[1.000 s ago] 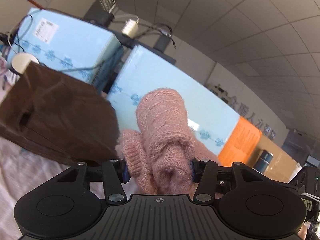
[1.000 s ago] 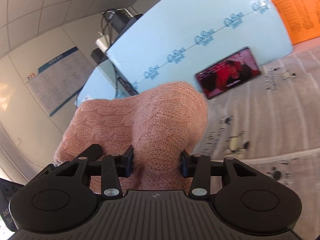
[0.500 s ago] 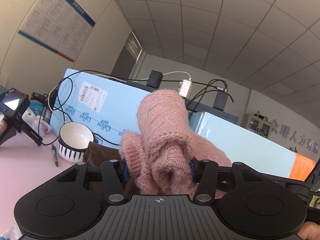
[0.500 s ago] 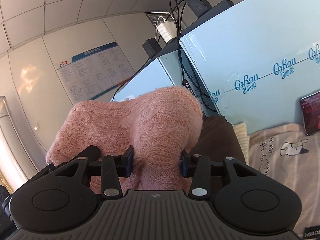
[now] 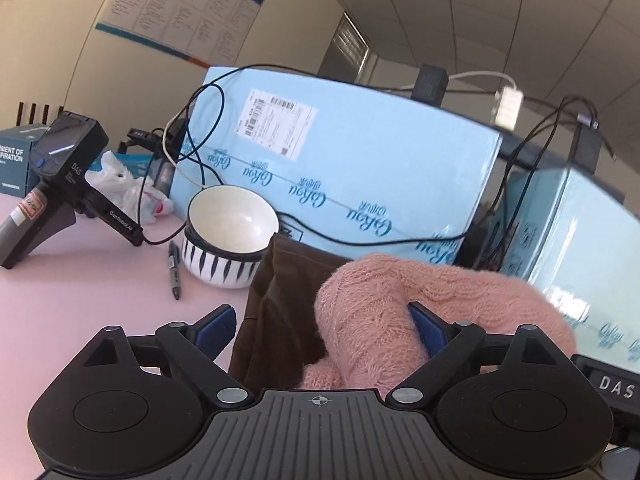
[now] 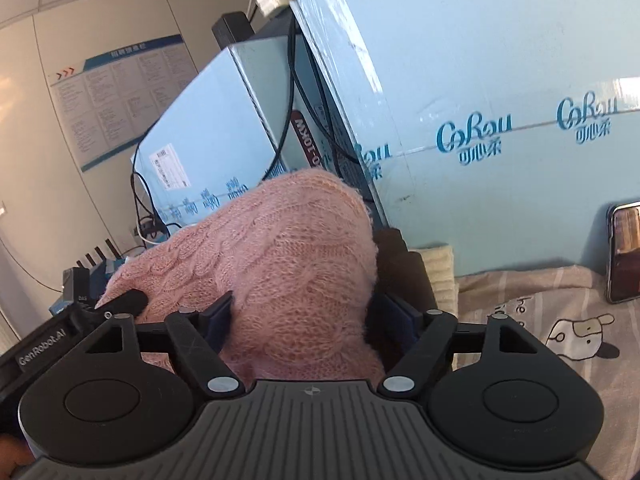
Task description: Fold clothes
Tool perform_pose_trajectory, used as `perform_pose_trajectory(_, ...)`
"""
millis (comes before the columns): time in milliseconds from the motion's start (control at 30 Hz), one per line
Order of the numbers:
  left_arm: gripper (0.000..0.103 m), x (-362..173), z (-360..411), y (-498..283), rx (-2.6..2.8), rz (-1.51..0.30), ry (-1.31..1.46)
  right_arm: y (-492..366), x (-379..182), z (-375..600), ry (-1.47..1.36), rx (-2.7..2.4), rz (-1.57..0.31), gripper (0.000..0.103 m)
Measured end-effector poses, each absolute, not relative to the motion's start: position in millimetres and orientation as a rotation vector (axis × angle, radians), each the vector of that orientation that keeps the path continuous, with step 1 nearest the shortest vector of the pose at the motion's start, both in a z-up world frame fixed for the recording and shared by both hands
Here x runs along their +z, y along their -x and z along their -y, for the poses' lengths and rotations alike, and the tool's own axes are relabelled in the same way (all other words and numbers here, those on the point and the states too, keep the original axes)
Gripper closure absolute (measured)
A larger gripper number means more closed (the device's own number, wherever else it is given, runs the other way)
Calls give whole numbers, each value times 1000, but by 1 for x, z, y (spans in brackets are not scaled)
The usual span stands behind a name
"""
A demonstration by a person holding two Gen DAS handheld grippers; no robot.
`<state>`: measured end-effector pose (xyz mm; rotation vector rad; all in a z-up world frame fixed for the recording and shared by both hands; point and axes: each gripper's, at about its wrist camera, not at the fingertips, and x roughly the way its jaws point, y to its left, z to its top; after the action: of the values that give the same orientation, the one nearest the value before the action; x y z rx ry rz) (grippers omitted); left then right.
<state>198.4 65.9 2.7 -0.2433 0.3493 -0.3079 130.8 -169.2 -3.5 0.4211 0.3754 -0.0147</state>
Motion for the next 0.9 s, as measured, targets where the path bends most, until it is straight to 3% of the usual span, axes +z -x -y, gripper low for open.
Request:
perform_pose_trajectory(300, 3, -12, -57, -220, -257, -396, 215, -154, -26, 175, -426, 8, -406, 11)
perform_pose_trajectory(633, 0, 8, -65, -168, -245, -164, 269, -101, -11, 169, -299, -12, -214, 4)
perform_pose_trajectory(900, 0, 28, -57, -98, -232, -125, 243, -52, 6, 168, -254, 22, -173, 0)
